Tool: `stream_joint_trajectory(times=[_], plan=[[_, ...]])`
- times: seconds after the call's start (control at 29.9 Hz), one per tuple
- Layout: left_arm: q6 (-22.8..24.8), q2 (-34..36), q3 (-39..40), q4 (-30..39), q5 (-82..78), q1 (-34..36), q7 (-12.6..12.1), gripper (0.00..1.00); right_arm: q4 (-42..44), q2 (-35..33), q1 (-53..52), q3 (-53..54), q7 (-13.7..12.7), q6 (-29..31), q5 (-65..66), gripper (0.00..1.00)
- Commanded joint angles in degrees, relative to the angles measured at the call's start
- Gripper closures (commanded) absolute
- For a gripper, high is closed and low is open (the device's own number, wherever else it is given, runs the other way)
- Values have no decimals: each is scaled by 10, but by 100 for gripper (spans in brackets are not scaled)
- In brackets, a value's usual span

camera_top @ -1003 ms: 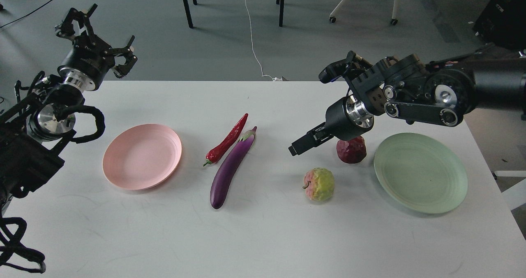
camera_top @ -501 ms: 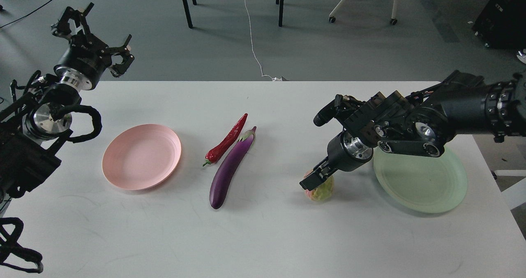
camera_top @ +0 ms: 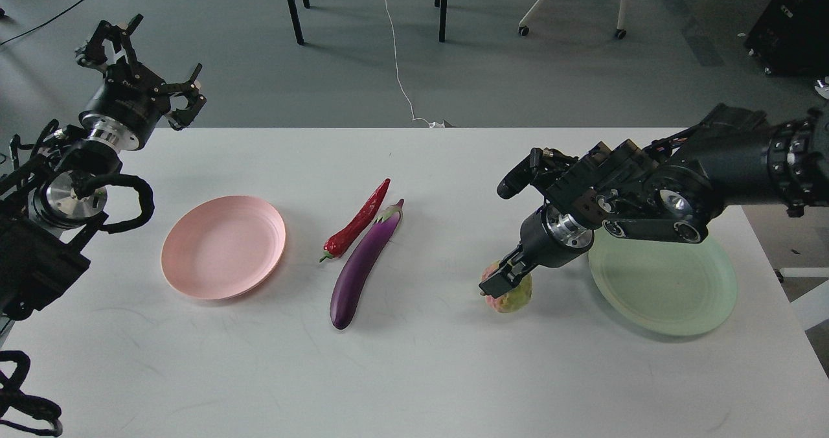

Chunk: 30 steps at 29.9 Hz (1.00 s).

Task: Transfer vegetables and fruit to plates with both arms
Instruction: 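Lower the right gripper onto the peach and grasp it, then carry the peach onto the green plate and release it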

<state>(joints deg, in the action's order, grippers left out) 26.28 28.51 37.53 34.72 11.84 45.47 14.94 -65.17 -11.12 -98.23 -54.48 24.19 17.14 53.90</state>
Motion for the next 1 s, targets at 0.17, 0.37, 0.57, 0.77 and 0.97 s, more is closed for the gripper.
stream_joint_trajectory(times=[0.17,0.37,0.57,0.77,0.97], plan=[[0,9,0,1,0,1,-1,2,-23,-165,-25,-3,-3,-5,87,47],[0,8,-1,4,-1,-2,-1,2,-40,-245,22,-19,-3,-5,123,45],[1,9,-1,4,-2,-2,-1,2,-43,-303,86,-19,-5,-7,160,39],[0,2,-1,4,-2,-2,-1,2,-37,-312,94,-13,-14,-47,184,4],[0,7,-1,4,-2,-6,0,2,-41,-310,87,3,-14,-43,184,2]])
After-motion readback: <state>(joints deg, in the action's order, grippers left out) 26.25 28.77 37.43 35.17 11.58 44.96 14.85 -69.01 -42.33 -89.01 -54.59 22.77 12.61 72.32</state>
